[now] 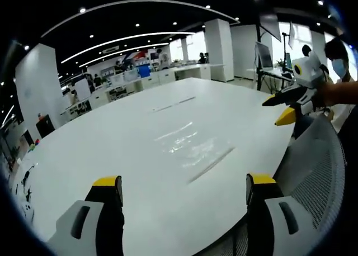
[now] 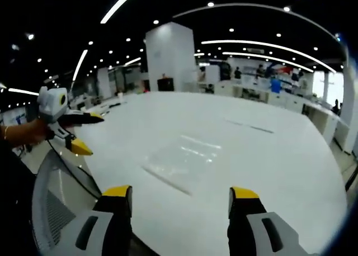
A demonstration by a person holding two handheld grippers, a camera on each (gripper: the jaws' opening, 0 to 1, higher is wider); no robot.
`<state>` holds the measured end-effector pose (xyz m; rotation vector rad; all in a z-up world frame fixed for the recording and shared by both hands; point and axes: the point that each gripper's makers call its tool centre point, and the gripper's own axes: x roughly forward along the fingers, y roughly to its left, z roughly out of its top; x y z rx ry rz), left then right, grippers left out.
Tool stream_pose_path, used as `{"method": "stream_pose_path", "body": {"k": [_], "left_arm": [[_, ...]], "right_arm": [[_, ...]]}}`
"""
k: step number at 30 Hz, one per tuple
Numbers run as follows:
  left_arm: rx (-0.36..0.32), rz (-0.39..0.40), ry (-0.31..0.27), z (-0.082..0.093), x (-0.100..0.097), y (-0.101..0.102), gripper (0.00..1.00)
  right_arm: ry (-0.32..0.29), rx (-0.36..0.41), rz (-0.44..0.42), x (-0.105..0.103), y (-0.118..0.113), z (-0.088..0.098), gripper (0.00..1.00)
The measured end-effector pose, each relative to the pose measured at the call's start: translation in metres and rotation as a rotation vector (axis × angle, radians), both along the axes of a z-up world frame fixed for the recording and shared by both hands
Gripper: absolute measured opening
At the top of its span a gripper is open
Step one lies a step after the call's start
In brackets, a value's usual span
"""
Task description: Open the resealable bag by pulling the two sides of the seal apart until the entire bag opening is separated and visibly accessible.
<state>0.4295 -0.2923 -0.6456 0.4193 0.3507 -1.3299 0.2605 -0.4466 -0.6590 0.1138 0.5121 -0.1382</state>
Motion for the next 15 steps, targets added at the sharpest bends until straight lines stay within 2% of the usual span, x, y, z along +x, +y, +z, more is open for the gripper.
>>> {"method": "stream_pose_path", "body": {"k": [15], "left_arm": [[-0.020, -0.027, -0.008, 0.0009, -0.0028, -0.0021, 0.93]], "right_arm": [[0.017, 0.032, -0.010, -0.0048, 0.0048, -0.0077, 0.68]]}}
